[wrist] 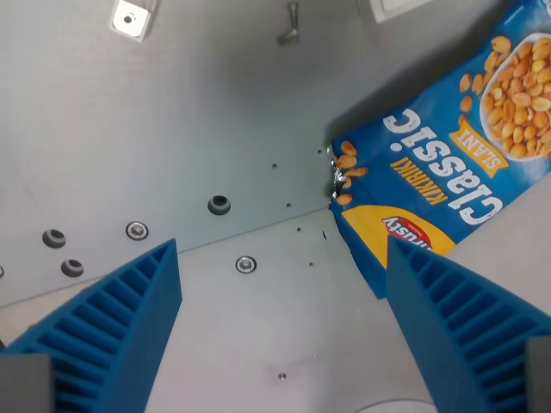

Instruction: Rotate around base positive y

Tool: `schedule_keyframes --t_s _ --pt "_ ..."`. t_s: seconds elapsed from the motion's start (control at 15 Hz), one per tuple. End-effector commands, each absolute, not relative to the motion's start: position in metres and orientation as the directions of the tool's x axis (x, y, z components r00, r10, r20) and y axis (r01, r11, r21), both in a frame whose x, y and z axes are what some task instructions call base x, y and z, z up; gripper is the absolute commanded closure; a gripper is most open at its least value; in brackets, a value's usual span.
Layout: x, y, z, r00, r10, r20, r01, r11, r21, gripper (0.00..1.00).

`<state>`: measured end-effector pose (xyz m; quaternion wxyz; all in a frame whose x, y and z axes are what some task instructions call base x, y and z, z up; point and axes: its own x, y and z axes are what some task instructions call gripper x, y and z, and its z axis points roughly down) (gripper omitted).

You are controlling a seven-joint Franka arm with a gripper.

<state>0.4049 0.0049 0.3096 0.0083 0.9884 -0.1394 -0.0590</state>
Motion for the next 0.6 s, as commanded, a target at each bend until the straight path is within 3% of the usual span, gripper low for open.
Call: schedule_keyframes --t_s 0.07,0.6 --pt "0.4119 0.004 0.3164 0.906 -0.278 -0.32 -0.261 -0.96 0.096 0.0" --pt "0.4119 0.004 0.3164 0.866 -0.279 -0.415 -0.25 -0.96 0.124 0.0"
